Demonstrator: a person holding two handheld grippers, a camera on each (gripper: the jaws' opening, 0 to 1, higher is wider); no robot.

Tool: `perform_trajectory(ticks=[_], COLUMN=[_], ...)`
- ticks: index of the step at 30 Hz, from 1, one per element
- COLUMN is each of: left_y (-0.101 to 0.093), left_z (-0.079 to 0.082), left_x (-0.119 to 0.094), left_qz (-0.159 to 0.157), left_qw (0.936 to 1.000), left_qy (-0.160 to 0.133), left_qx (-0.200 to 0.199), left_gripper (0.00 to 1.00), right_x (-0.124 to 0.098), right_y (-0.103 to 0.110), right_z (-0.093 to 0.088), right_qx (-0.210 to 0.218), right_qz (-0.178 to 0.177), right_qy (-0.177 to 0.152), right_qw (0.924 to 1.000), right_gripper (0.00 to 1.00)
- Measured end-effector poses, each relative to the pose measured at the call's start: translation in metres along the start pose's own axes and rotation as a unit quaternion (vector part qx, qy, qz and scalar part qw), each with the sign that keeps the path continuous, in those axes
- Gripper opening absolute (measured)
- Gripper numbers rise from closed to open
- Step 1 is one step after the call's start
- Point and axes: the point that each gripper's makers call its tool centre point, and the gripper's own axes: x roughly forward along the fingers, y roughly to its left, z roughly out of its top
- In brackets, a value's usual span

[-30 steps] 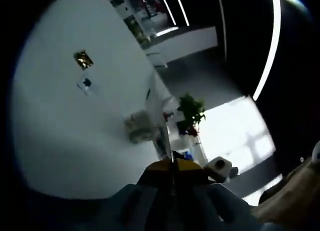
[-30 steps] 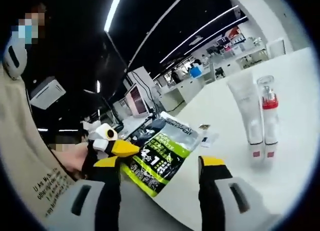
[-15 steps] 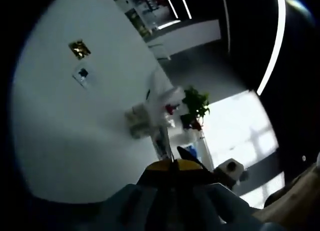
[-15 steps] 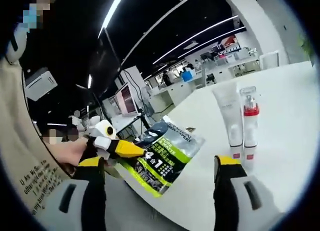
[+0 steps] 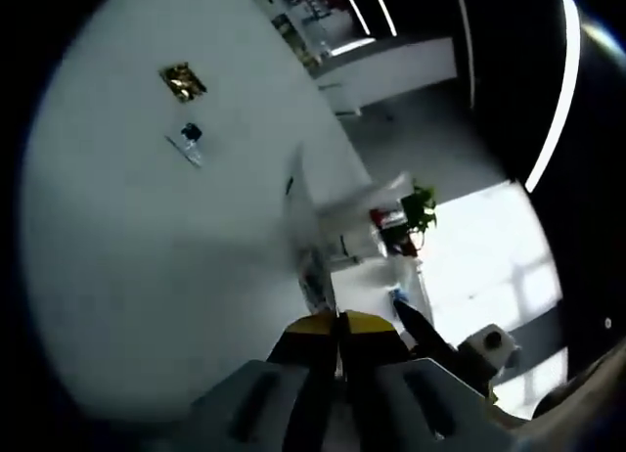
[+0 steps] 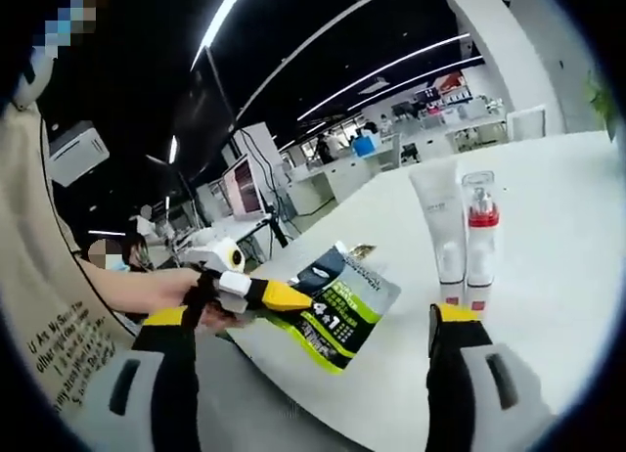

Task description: Arrange the skincare products in the storage area until every visible bottle or jar stands upright without overlapping.

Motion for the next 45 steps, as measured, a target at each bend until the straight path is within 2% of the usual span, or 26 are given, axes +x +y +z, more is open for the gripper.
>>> perform_trajectory(ticks=[7, 16, 18, 23, 28, 36, 40, 45], left_y=[0.014, 0.04, 0.051, 0.065, 0.08, 0.089, 0.094, 0.1], left_z=[0.004, 0.008, 0.01, 0.012, 0.009, 0.012, 0.014, 0.017], left_x=[0.016, 0.025, 0.028, 0.034, 0.034, 0.034, 0.031, 0.021], left_qz=[0.031, 0.078, 0.099, 0.122, 0.156, 0.169, 0.182, 0.214], left_qw=[0.9994, 0.9969, 0.9951, 0.9924, 0.9877, 0.9854, 0.9825, 0.9703], left_qy=[0.007, 0.002, -0.003, 0.001, 0.015, 0.021, 0.03, 0.06], left_qx=[0.014, 0.003, -0.003, -0.013, 0.004, 0.004, 0.022, 0.095], left_gripper=[0.0, 0.0, 0.0, 0.0, 0.0, 0.0, 0.03, 0.08], right_x=[-0.003, -0.002, -0.002, -0.002, -0.001, -0.001, -0.001, -0.004], right_y=[-0.004, -0.005, -0.006, -0.004, -0.007, -0.01, -0.013, -0.02], right_z=[0.0, -0.007, -0.008, -0.012, -0.013, -0.013, -0.014, -0.011], right_qx=[0.006, 0.001, 0.003, 0.004, 0.004, 0.005, 0.004, 0.007], right_qz=[-0.001, 0.003, 0.003, 0.006, 0.0, -0.012, -0.021, -0.042], right_qy=[-0.004, 0.011, 0.012, 0.02, 0.021, 0.022, 0.022, 0.013], right_qw=[1.0, 0.9999, 0.9999, 0.9998, 0.9998, 0.9997, 0.9995, 0.999], right_gripper=[0.99, 0.99, 0.99, 0.99, 0.99, 0.99, 0.99, 0.99])
